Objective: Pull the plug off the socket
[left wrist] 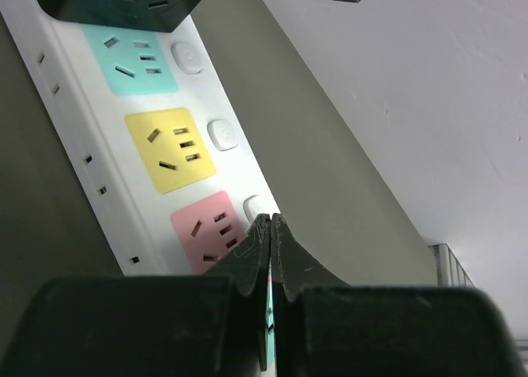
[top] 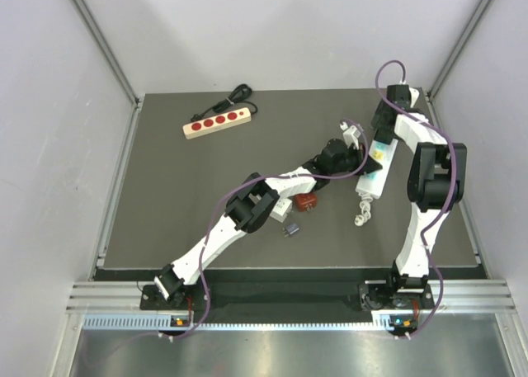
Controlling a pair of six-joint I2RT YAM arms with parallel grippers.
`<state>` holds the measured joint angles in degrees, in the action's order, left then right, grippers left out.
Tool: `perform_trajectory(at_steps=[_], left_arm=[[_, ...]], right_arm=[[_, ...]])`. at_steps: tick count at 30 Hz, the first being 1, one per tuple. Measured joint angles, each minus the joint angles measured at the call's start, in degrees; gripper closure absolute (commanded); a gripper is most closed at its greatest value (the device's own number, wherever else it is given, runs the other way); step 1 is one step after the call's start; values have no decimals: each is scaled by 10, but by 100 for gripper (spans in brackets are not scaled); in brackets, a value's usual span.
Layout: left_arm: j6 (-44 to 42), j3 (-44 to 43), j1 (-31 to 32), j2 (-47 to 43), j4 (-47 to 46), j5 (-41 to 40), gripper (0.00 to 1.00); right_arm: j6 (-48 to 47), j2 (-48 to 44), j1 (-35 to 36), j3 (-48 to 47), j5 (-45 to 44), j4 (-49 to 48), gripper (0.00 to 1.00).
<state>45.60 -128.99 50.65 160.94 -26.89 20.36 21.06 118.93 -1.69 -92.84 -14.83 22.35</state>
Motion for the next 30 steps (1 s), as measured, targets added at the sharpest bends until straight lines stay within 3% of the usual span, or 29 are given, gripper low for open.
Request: perform_trajectory(at_steps=[11,18,30], left_arm=[[15,-13,0,2,27,1,100],[17,-13,0,2,30,-2,100],[17,-13,0,2,30,-7,100]], right_arm=[[-20,10,0,-10,0,13,64],[-31,10,3,-10,-1,11,100],[-35,7,10,2,-23,-9,100]])
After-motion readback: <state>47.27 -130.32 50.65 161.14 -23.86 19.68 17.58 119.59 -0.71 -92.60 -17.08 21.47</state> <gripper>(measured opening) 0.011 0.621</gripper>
